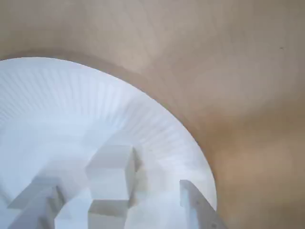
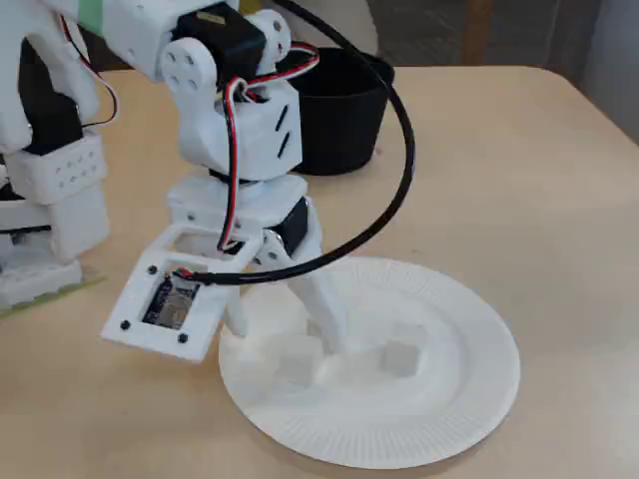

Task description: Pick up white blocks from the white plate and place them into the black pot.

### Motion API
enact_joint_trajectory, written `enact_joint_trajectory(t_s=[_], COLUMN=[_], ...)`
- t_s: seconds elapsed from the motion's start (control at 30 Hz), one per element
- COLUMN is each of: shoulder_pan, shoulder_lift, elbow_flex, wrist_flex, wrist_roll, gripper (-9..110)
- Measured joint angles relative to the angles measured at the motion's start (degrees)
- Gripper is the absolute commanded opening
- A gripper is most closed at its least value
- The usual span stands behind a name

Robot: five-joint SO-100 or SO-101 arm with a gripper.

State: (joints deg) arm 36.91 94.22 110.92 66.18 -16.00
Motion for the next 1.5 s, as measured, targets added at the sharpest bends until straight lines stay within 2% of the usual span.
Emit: enact_joint_trajectory(t_s=[0.23,0.37,0.67,0.9,1.07,1.23,1.37,1.5], shoulder_pan=[-1.32,-2.64,-2.99,-8.70,-19.95,-40.17,-56.95,-68.20], shoulder_lift=[-4.66,-7.21,-7.82,9.93,24.35,37.00,40.43,39.55], elbow_flex=[-1.41,-1.93,-4.66,-4.66,-4.57,0.88,8.35,16.52], wrist_flex=[-2.99,-8.53,-13.89,-19.42,-18.19,-18.02,-25.22,-36.47], wrist_roll=[2.02,3.87,5.80,14.06,21.71,28.74,29.18,27.42], gripper=[20,-1,-2,-2,-2,-2,-2,-2])
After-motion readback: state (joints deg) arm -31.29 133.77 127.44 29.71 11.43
